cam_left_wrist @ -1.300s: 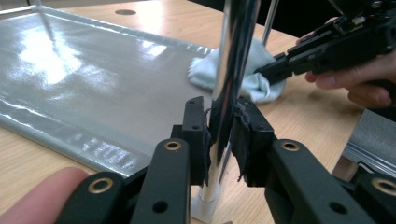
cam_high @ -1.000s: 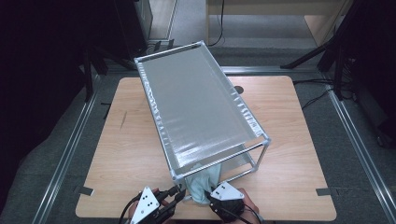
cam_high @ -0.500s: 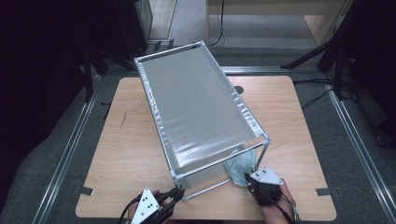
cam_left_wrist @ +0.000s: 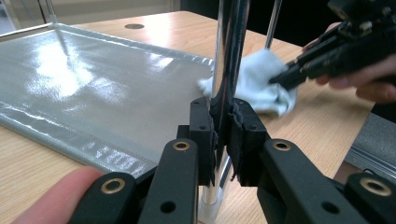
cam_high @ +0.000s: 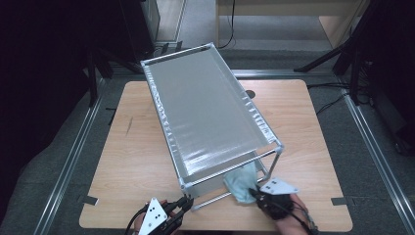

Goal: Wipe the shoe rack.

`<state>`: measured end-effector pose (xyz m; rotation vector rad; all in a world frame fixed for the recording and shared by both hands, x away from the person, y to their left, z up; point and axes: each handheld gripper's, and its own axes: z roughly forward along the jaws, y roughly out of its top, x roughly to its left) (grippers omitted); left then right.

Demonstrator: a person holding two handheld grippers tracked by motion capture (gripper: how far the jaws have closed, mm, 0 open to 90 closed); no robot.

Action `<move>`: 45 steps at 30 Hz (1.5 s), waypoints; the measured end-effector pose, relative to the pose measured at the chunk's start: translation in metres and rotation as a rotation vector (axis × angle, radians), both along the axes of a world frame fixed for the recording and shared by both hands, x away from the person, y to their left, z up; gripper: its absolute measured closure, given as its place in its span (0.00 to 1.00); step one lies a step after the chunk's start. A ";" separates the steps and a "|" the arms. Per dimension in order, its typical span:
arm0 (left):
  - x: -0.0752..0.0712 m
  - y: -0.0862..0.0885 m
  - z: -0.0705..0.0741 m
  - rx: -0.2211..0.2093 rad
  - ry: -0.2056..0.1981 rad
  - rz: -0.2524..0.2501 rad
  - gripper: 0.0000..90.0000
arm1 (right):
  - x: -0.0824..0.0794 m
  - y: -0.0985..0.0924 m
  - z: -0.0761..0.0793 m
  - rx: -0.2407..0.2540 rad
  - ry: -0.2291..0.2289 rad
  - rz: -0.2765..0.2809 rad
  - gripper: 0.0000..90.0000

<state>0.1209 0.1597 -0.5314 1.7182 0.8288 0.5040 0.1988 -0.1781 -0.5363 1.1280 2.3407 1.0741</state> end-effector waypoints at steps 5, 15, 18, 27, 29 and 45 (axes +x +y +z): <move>0.000 0.000 0.000 0.002 -0.003 -0.002 0.91 | 0.004 -0.053 0.022 0.028 -0.042 -0.168 0.91; 0.000 0.000 0.000 0.000 -0.004 -0.005 0.91 | -0.020 -0.060 0.105 0.096 -0.311 -0.279 0.91; 0.000 0.000 0.000 0.000 -0.004 -0.004 0.91 | -0.024 -0.053 0.133 0.078 -0.412 -0.351 0.91; 0.002 0.000 -0.001 -0.001 -0.007 -0.012 0.91 | 0.016 0.004 0.149 0.019 -0.462 -0.249 0.91; 0.002 0.000 -0.001 0.001 -0.010 -0.014 0.91 | 0.019 0.013 0.143 0.015 -0.453 -0.230 0.91; 0.018 -0.027 0.004 -0.017 0.052 -0.045 0.90 | -0.006 0.094 0.134 0.121 -0.349 -0.002 0.92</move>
